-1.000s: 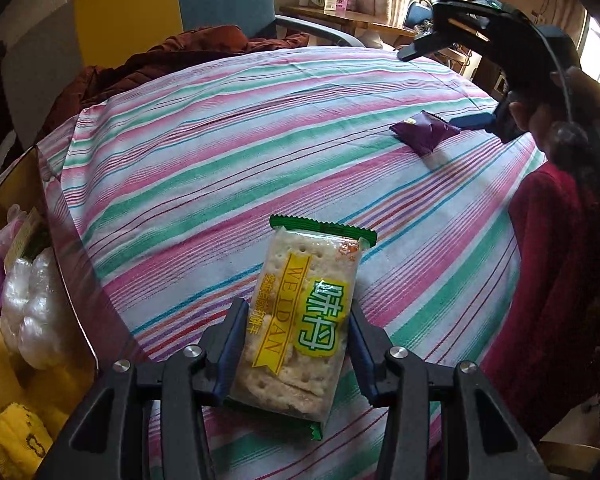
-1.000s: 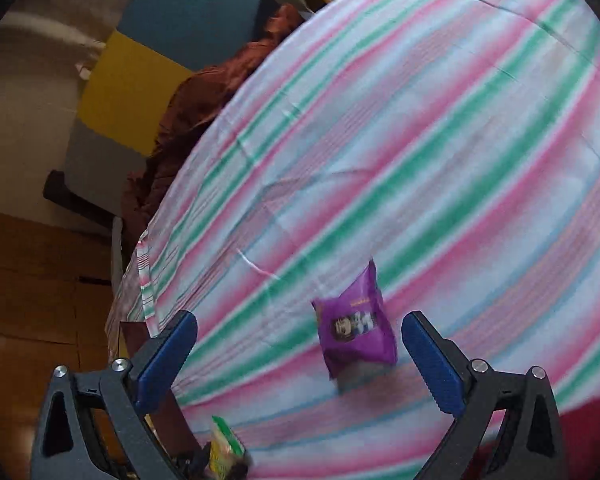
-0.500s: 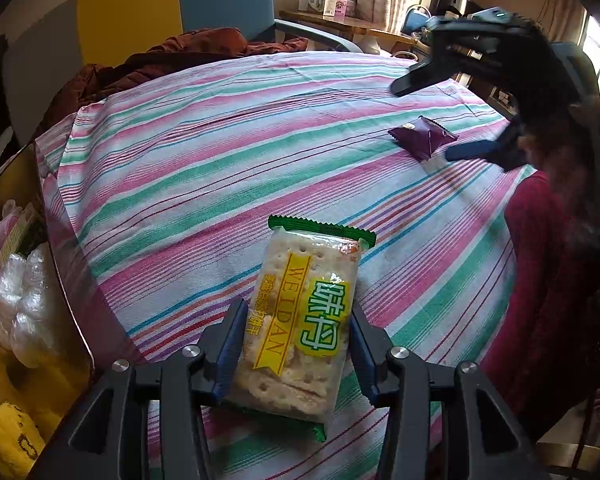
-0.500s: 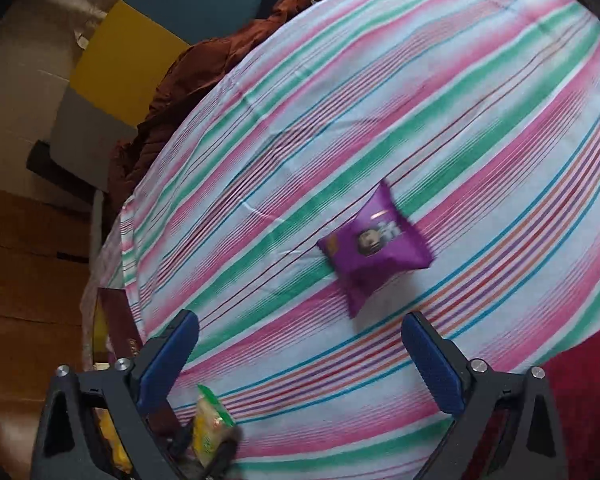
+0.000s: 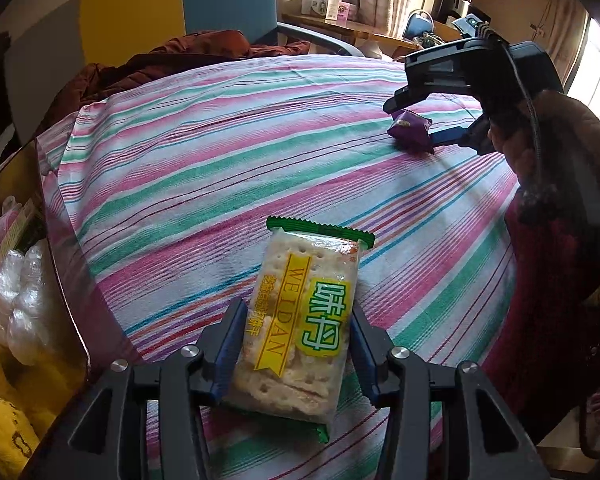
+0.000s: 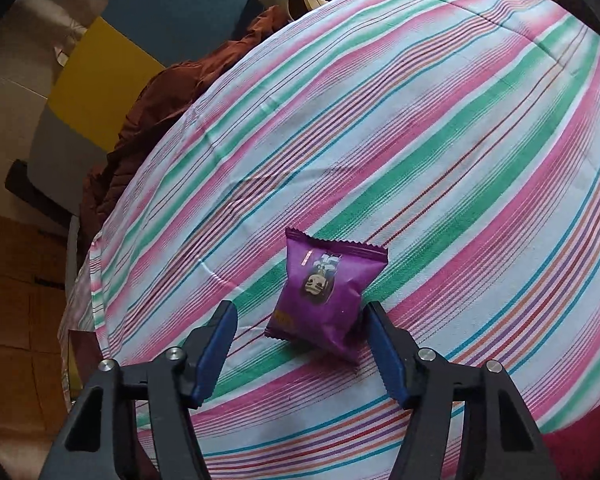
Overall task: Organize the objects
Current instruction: 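Hold the cracker pack in the left tool while the right tool grasps the purple packet, then carry the cracker pack and purple packet to the gold tray and release them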
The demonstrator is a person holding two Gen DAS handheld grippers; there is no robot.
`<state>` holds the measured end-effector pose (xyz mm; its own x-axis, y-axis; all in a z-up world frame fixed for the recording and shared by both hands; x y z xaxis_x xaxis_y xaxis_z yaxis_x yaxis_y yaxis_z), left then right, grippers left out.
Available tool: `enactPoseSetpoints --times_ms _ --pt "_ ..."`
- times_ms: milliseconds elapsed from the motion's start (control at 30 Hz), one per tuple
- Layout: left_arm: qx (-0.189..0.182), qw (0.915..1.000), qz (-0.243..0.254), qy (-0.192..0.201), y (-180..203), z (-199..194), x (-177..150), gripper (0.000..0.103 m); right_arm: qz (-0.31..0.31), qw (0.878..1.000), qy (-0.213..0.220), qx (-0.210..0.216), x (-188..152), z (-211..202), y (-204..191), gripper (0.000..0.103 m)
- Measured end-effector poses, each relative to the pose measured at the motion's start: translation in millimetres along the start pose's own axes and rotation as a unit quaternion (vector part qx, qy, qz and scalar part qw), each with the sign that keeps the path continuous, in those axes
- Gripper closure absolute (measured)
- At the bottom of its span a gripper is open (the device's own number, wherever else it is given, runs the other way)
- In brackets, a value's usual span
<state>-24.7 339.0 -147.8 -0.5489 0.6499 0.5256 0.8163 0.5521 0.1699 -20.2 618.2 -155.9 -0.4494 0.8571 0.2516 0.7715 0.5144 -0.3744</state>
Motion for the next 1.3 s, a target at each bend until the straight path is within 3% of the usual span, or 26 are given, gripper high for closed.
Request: enactPoseSetpoints --times_ms 167,333,433,867,1300 --pt "-0.003 1.0 -0.005 0.006 -3 1 0 0.054 -0.041 0.998 0.012 -0.047 3 0 -1 0.04" --pt "-0.008 0.9998 0.008 0.014 -4 2 -1 0.053 -0.077 0.992 0.024 -0.095 4 3 1 0.059" --pt "-0.005 0.9998 0.008 0.017 -4 1 -3 0.054 -0.1 0.989 0.027 -0.107 2 3 -2 0.06" --pt "0.041 0.9988 0.004 0.027 -12 -16 -9 0.055 -0.208 0.973 0.04 -0.091 -21 0 -45 0.062" --pt "0.064 0.9942 0.001 0.087 -9 -75 -2 0.055 -0.259 0.963 0.06 -0.049 -39 -14 -75 0.062"
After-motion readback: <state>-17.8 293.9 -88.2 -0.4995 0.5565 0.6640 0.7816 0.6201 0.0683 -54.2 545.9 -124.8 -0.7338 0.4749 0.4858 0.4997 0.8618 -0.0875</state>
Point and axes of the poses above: each gripper's, at about its wrist camera, not at the fingertips, and z roughly the way its jaws point, y to its right, x to its top, the point moved 7 cm from there along z, roughly the way its jaws point, and after that the axes turned 5 degrees about -x, right-handed, at the moved point
